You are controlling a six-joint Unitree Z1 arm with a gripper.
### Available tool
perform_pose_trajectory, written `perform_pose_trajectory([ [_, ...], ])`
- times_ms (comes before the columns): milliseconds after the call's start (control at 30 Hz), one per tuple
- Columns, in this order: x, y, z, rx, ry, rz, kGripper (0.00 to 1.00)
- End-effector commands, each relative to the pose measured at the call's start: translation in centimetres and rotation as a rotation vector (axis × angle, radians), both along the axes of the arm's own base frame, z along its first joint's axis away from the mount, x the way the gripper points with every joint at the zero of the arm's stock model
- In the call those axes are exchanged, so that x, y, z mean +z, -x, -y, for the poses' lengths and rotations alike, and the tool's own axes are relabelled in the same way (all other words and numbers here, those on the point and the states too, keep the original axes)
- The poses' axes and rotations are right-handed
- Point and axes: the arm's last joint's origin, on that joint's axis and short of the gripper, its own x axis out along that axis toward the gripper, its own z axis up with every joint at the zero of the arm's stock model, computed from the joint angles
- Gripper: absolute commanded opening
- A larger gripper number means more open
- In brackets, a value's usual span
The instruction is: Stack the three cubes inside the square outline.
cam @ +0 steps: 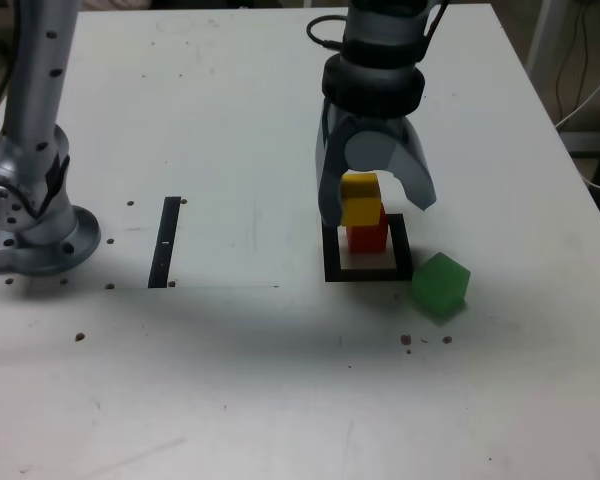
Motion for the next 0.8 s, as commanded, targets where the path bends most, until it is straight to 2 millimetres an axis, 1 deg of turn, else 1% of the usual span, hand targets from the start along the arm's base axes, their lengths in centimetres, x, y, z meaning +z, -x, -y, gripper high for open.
perform_pose_trajectory([
  [0,0.4,0.2,0.2,-0.005,0.003,0.020,0.99],
  [233,0.5,0.4,0.3,-0.014,-0.005,0.026,0.99],
  [533,1.3,1.1,1.3,-0.027,-0.003,0.050,0.99],
  [633,1.9,1.8,1.7,-0.015,-0.024,0.059,0.99],
  [767,3.4,2.8,2.7,0.016,-0.070,0.104,0.99],
])
